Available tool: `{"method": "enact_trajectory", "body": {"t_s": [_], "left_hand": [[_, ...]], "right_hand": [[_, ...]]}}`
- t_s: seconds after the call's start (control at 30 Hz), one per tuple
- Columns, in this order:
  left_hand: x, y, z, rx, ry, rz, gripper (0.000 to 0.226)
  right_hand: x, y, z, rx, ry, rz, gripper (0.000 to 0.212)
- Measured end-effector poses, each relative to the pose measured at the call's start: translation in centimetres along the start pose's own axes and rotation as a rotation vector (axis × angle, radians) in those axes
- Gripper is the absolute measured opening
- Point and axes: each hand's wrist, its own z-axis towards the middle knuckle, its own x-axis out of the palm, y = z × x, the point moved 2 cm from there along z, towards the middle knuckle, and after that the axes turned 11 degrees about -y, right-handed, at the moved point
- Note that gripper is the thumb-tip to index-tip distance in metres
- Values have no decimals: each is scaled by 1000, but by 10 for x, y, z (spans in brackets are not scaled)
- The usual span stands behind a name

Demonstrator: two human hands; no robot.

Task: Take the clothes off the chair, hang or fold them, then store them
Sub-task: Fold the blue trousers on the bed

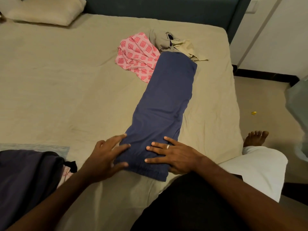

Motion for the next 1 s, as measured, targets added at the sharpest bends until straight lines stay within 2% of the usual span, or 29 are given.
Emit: {"method": "enact_trajectory", "body": {"t_s": [0.07, 0.1, 0.17, 0.23, 0.33, 0.43, 0.53, 0.6, 0.7, 0.73, 0.77, 0.8, 0.83, 0.87, 0.9, 0.93, 1.0], "left_hand": [[2, -9, -6, 199, 112, -8, 75], [6, -13, -9, 229, 163, -17, 82], [18, -12, -9, 171, 236, -40, 95], [26, -4, -3, 39, 267, -74, 98], [32, 0, 11, -62, 211, -111, 74], [25, -7, 25, -161, 38, -255, 37], [11, -5, 35, -288, -8, -555, 22], [-10, -6, 51, -447, 144, -718, 21], [-36, -7, 75, -619, 666, -774, 30], [-42, -6, 79, -652, 791, -824, 26], [-47, -4, 83, -673, 849, -894, 23], [-50, -2, 87, -683, 853, -980, 28], [-52, -2, 92, -707, 820, -1081, 44], [-49, 3, 93, -762, 766, -1189, 63], [-49, 4, 97, -826, 691, -1292, 75], [-46, 7, 100, -855, 609, -1377, 77], [-46, 2, 109, -781, 549, -1484, 74]], "right_hand": [[-2, 4, 4, 9, 42, 103, 66], [-4, 5, 5, 71, 47, 211, 65], [-13, 6, 5, 265, 0, 535, 62], [-26, 4, 3, 462, -121, 874, 47], [-40, 0, 0, 672, -201, 1166, 19], [-47, 2, -1, 786, -212, 1312, 18], [-55, 3, -2, 848, -243, 1433, 21], [-56, 5, -2, 869, -228, 1524, 28], [-56, 12, -5, 932, -198, 1750, 57], [-57, 14, -6, 939, -188, 1811, 57], [-60, 17, -6, 951, -191, 1861, 50], [-64, 19, -6, 962, -222, 1903, 36], [-70, 20, -5, 985, -274, 1947, 23], [-72, 18, -5, 998, -345, 1993, 21], [-76, 15, -5, 1014, -419, 2025, 25], [-77, 10, -5, 1024, -490, 2041, 28], [-79, -4, -3, 1068, -627, 2031, 33]]}}
